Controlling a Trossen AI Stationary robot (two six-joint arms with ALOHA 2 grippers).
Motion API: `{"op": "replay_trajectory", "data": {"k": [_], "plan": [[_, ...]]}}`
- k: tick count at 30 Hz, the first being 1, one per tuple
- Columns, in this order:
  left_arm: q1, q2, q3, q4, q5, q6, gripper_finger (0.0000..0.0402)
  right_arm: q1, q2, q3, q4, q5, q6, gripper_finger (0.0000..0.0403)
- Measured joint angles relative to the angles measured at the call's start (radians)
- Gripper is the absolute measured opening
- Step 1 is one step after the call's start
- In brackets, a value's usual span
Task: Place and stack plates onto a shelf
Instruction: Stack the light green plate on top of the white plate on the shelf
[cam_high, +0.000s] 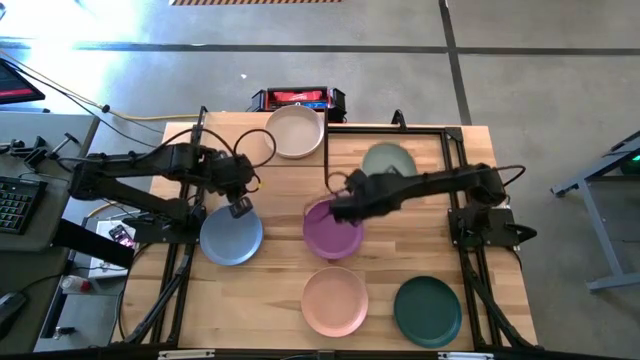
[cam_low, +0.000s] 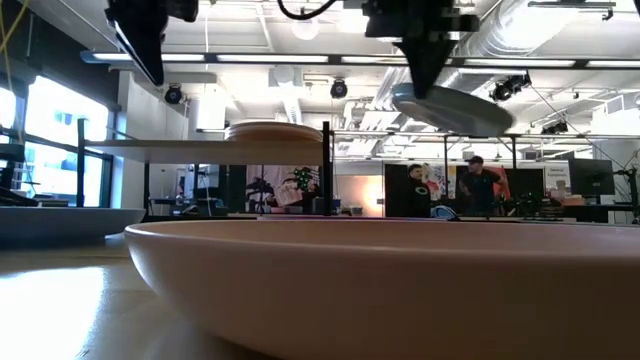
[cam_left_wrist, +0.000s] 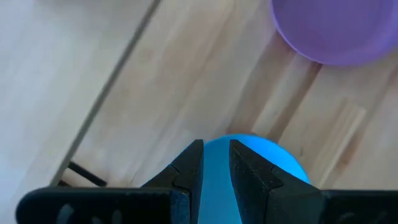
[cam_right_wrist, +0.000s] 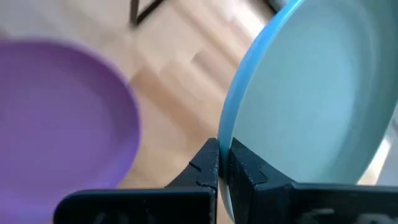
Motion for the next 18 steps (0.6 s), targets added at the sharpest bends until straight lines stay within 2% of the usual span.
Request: {"op": "replay_trajectory", "data": {"k": [4,9,13,18], "plan": [[0.047,0.0,0.0,0.002,-0.02,0.011,0.0065,-0.078,0.0,0.07,0.039,0.057,-0.15,0.0],[0.118,0.0,0.0,0.05,-0.021,0.057,0.0065,-0.181,0.0,0.16,0.142,0.079,-0.384,0.0],[0.184,0.0,0.0,0.094,-0.021,0.088,0.0065,-0.265,0.001,0.219,0.252,0.072,-0.578,0.0],[0.272,0.0,0.0,0.132,-0.021,0.115,0.0065,-0.364,0.001,0.265,0.419,-0.018,-0.808,0.0]]}}
